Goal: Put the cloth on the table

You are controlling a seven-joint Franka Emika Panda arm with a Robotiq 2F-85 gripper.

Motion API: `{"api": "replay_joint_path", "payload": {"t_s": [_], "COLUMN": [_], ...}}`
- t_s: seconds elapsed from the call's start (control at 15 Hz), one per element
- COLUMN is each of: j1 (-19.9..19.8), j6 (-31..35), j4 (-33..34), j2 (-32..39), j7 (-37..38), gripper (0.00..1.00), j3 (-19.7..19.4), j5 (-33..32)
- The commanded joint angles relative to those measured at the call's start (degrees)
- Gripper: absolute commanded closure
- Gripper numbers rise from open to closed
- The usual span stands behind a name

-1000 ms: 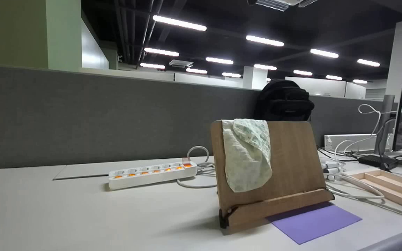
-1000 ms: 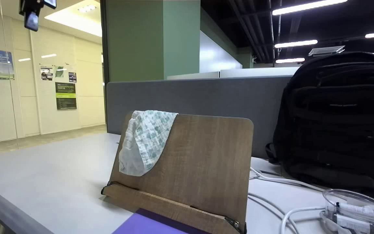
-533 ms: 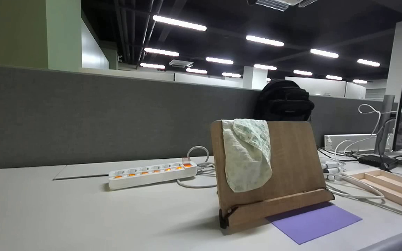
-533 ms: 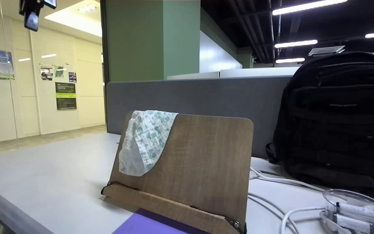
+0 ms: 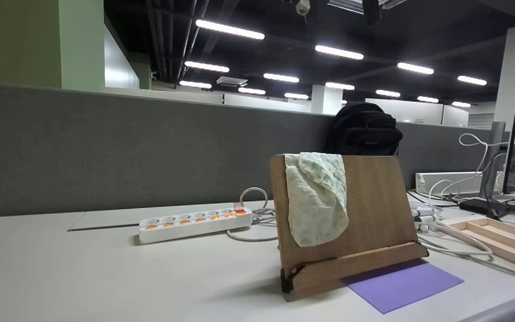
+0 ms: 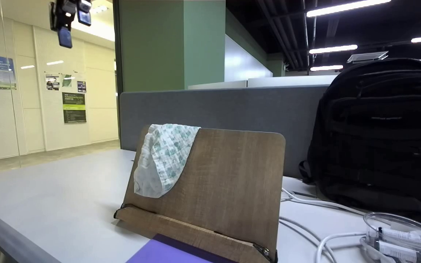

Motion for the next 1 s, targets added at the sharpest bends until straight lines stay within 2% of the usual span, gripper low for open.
{"api": "replay_joint_path", "payload": {"t_s": [0.0, 0.33, 0.53, 0.67, 0.93], "j1": [-0.6, -1.7, -1.1, -0.7, -1.3], "j6": [7.5, 16.8, 19.5, 21.1, 23.1], "j4": [-3.5, -4.8, -3.8, -3.6, -3.2], "j2": [1.8, 8.3, 12.7, 14.8, 18.1], "j7": [1.5, -1.9, -7.3, -14.0, -18.1], "gripper": [0.0, 0.0, 0.0, 0.0, 0.0], "j3": [-3.1, -7.4, -10.0, -11.4, -12.4], "j5": [-1.3, -1.1, -0.4, -2.0, -6.0]}}
